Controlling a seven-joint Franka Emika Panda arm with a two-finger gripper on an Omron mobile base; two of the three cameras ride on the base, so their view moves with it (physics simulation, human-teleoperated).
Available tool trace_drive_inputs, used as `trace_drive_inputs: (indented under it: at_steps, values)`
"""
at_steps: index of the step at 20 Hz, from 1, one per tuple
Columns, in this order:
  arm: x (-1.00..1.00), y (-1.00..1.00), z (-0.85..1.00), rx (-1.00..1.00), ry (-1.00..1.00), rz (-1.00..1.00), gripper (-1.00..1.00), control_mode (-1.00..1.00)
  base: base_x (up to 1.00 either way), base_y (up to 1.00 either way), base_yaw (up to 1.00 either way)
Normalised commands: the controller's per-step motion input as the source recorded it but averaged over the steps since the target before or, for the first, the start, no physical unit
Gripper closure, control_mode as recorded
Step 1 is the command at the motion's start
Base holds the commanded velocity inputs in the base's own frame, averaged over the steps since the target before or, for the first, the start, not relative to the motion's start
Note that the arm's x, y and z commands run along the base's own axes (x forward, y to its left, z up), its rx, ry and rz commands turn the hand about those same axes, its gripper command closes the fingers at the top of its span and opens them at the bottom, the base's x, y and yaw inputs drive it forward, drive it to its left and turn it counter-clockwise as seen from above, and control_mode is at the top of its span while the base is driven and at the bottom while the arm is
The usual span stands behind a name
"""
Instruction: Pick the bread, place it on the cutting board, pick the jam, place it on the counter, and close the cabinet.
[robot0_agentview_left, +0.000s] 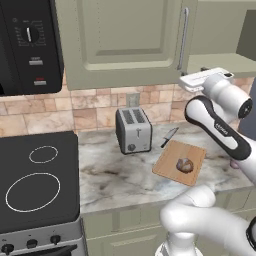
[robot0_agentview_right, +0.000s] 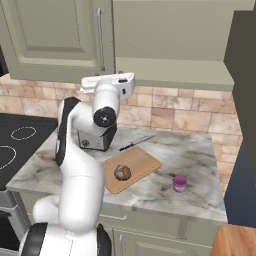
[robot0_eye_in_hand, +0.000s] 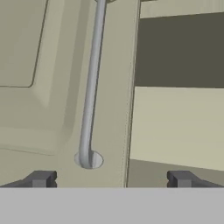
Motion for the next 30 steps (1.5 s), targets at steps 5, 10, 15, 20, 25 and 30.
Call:
trace_drive_inputs:
  at_steps: [5,10,15,20,25,30]
  values:
    - [-0.47,-0.1,0.23,0.0,-0.01,0.01,-1.0,-1.0,0.0,0.0,0.0]
    - [-0.54,-0.24,0.29,0.0,0.0,0.0,-1.0,-1.0,0.0,0.0,0.0]
    - [-0.55,-0.21,0.26,0.0,0.0,0.0,-1.0,-1.0,0.0,0.0,0.0]
    - [-0.56,-0.15,0.27,0.0,0.0,0.0,-1.0,-1.0,0.0,0.0,0.0]
    - [-0.62,-0.14,0.21,0.0,0.0,0.0,-1.0,-1.0,0.0,0.0,0.0]
    - [-0.54,-0.12,0.17,0.0,0.04,0.0,-1.0,-1.0,0.0,0.0,0.0]
